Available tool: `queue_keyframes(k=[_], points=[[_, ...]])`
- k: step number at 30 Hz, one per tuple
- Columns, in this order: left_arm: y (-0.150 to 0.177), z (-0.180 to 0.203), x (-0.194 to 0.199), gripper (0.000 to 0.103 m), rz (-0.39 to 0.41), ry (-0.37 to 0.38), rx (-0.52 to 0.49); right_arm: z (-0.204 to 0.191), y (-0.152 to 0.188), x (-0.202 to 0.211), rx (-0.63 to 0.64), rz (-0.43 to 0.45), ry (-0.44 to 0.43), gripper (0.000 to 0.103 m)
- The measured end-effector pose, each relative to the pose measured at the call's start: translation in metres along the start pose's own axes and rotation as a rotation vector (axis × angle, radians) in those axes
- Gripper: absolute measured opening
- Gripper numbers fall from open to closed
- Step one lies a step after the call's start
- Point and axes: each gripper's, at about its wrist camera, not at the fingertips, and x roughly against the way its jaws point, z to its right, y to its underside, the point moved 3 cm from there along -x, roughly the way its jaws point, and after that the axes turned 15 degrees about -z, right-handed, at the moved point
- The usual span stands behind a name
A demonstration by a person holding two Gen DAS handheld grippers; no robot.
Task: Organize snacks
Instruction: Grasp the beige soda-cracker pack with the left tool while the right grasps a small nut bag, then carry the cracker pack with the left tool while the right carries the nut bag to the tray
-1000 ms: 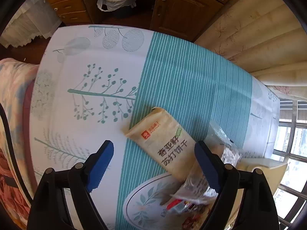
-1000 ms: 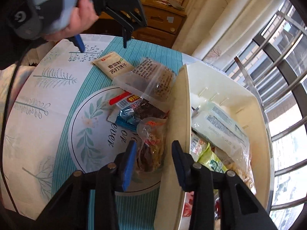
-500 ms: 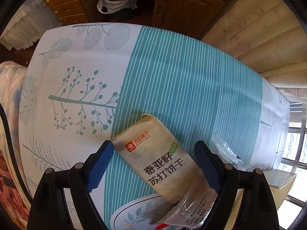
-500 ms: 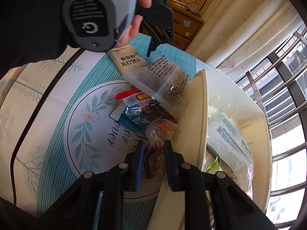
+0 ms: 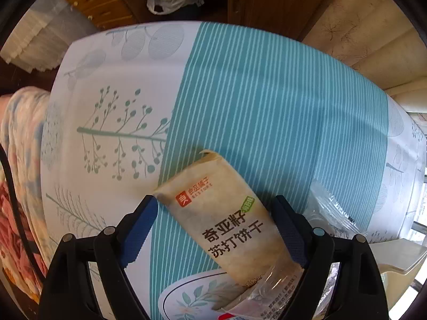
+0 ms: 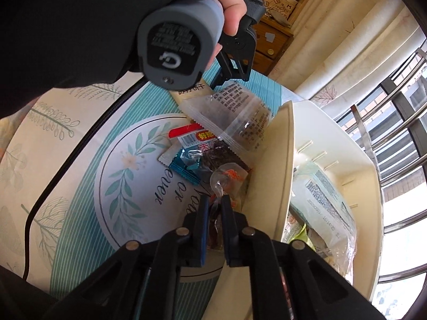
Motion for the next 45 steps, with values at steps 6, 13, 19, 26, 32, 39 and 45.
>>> queue_keyframes(k=[6, 13, 19, 26, 32, 39, 45], points=[[0.007, -0.021, -0.002, 0.08, -0.05, 0.071, 0.06, 0.008, 0.0, 0.001, -0.04, -0.003, -0.034, 0.005], [0.014, -0.024, 0.004, 0.067, -0.027, 0.083, 0.064, 0.013, 0.004, 0.004, -0.053, -0.01, -0.051, 0.005], [0.026, -0.039, 0.005, 0.063, -0.031, 0.096, 0.058, 0.018, 0.004, 0.003, -0.067, -0.022, -0.072, 0.004], [0.05, -0.062, 0.001, 0.061, -0.042, 0.091, 0.056, 0.022, 0.005, 0.002, -0.094, -0.045, -0.125, 0.002], [0.068, -0.085, -0.001, 0.057, -0.052, 0.085, 0.065, 0.017, 0.01, 0.005, -0.115, -0.063, -0.151, 0.002], [0.102, -0.123, -0.008, 0.057, -0.056, 0.083, 0.07, 0.01, 0.022, 0.013, -0.144, -0.079, -0.189, 0.002], [0.138, -0.159, -0.015, 0.057, -0.035, 0.122, 0.025, 0.001, 0.028, 0.023, -0.182, -0.083, -0.205, 0.002]])
